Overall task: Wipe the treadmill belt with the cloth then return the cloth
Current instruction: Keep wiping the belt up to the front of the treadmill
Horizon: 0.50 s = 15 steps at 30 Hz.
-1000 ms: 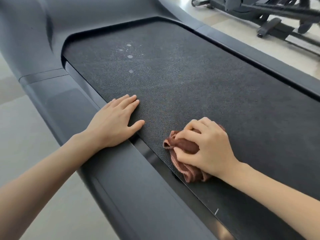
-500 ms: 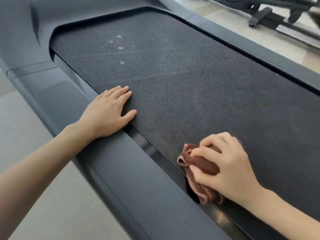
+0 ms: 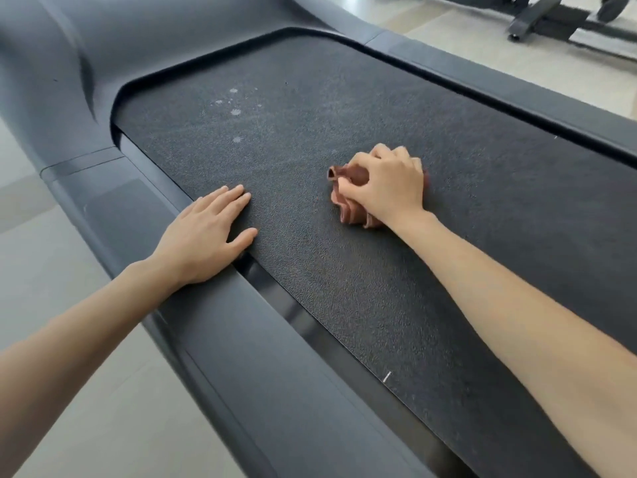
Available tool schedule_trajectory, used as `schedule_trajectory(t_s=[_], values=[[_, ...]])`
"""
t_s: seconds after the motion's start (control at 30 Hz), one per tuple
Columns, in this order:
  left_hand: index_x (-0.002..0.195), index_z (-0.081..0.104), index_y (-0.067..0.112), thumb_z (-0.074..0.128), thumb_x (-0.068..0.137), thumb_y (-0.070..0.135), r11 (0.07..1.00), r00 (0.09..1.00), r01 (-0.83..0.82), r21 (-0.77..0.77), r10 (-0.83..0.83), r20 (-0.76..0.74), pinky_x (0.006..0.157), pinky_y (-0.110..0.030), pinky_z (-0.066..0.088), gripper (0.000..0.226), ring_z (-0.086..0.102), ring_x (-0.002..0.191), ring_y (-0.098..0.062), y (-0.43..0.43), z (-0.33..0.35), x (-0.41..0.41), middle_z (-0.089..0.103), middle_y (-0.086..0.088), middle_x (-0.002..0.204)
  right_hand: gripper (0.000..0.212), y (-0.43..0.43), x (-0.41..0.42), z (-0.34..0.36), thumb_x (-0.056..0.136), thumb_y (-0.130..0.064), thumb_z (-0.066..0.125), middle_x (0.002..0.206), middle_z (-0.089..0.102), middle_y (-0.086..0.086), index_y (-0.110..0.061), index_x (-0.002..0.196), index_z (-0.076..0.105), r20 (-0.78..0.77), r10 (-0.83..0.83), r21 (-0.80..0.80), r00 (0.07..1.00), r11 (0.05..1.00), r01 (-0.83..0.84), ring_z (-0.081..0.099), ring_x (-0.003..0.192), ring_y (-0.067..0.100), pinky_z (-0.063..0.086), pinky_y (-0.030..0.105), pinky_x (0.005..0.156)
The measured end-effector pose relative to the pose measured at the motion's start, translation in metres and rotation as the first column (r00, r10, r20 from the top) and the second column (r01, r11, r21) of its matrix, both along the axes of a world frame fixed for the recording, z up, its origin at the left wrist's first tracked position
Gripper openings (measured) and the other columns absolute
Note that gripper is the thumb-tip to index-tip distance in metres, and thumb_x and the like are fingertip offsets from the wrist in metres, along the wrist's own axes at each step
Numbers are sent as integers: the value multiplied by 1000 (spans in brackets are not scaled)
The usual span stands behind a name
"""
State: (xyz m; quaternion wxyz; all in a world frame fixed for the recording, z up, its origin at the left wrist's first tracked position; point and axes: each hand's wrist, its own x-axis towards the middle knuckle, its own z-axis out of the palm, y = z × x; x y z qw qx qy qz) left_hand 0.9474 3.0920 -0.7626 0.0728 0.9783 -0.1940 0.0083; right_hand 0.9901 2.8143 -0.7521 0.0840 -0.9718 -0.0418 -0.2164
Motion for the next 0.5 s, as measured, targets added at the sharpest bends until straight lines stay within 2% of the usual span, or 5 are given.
schedule_trajectory(t_s=[0.07,0.17,0.3,0.4,0.5], values=[[148,29,17,8,74,70,1000,1000,-16,16,16,-8,118,-33,10,94,15,145,-17,-2,1,-5,23,1,156,38,-10,27,3,84,-56,54,115,58,4,-30,110,64,-109,-109,6,988,994,111,48,111,33,35,39,90],[149,26,19,7,73,71,999,999,-34,15,35,-31,118,-31,7,94,12,145,-15,-3,1,-9,20,3,157,39,-11,19,4,85,-56,54,115,56,6,-29,111,63,-150,-114,-10,982,993,114,48,108,35,35,39,89],[149,28,19,10,74,71,999,999,-39,10,40,-33,118,-32,9,93,13,145,-15,-2,2,-11,21,2,157,33,-14,-75,0,76,-53,54,85,57,4,-23,84,67,67,155,32,986,987,-158,52,80,32,39,38,70],[149,27,18,10,74,71,999,998,-42,11,42,-56,118,-31,8,94,12,145,-15,-3,4,-11,20,2,157,24,-24,-164,5,75,-46,60,85,57,-1,-24,80,67,54,355,55,933,932,-358,51,79,28,38,38,70],[149,26,18,10,73,71,999,997,-50,19,51,-63,117,-29,7,94,12,145,-15,-5,5,-13,20,2,157,18,-33,-212,7,72,-41,65,83,59,-1,-23,78,69,43,436,71,899,896,-438,52,77,28,38,38,70]])
